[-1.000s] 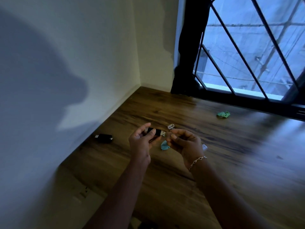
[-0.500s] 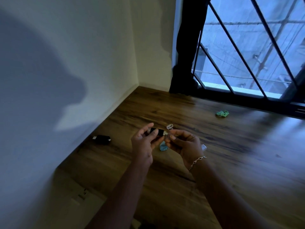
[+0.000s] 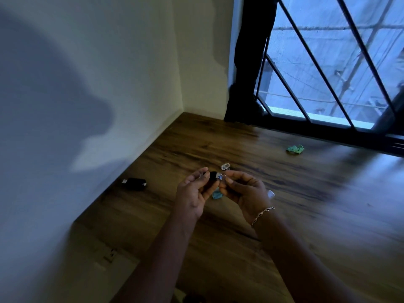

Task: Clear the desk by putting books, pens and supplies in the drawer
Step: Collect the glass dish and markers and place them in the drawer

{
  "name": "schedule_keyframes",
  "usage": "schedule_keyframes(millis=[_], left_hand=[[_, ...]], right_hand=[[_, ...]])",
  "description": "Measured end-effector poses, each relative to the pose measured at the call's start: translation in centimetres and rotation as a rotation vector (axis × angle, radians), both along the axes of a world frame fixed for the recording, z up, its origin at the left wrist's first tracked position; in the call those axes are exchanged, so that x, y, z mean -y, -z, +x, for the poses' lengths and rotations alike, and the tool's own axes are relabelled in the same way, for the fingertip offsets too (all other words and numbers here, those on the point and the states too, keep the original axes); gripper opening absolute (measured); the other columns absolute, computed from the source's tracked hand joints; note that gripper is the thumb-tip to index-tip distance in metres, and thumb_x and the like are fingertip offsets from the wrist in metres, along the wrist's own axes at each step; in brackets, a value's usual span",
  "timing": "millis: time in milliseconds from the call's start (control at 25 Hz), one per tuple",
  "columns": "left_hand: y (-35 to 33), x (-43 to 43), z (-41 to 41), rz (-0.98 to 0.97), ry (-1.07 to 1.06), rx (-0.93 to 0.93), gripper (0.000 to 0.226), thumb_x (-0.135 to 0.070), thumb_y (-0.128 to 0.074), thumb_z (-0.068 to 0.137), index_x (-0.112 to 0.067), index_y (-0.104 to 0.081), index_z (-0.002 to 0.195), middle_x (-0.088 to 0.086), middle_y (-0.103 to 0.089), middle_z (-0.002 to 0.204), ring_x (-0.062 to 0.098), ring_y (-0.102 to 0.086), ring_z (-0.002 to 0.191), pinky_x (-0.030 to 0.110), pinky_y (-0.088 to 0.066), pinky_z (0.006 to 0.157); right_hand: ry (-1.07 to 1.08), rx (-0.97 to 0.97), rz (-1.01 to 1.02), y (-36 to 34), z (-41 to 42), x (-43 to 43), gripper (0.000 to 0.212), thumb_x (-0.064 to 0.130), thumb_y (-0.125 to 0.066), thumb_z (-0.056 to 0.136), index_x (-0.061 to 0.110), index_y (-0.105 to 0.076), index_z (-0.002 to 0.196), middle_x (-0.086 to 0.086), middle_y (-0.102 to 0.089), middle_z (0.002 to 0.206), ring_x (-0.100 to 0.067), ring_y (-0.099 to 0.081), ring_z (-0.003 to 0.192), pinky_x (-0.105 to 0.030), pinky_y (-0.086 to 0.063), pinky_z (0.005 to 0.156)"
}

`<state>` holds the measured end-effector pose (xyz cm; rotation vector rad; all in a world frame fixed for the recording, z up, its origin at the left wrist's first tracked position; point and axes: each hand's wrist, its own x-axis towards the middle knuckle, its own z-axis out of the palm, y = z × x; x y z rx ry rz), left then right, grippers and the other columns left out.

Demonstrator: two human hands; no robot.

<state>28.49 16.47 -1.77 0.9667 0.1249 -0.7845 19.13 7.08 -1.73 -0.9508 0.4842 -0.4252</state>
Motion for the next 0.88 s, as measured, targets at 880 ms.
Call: schedule_keyframes(millis=[880], left_hand=[[-0.36, -0.16, -0.08, 0.187, -0.038, 0.213, 0.024, 0.001, -0.053, 0.089, -0.012, -0.058, 0.109, 0.012, -0.051, 0.119, 0.028, -0.059, 0.101, 0.019, -0.055, 0.054]], right_hand=[[0.057, -0.051, -0.407, 0.69, 0.69, -0.09, 0.024, -0.01, -0.059, 0.079, 0.013, -0.065, 0.083, -0.002, -0.066, 0.084, -0.01, -0.067, 0.077, -0.022, -0.057, 0.068]])
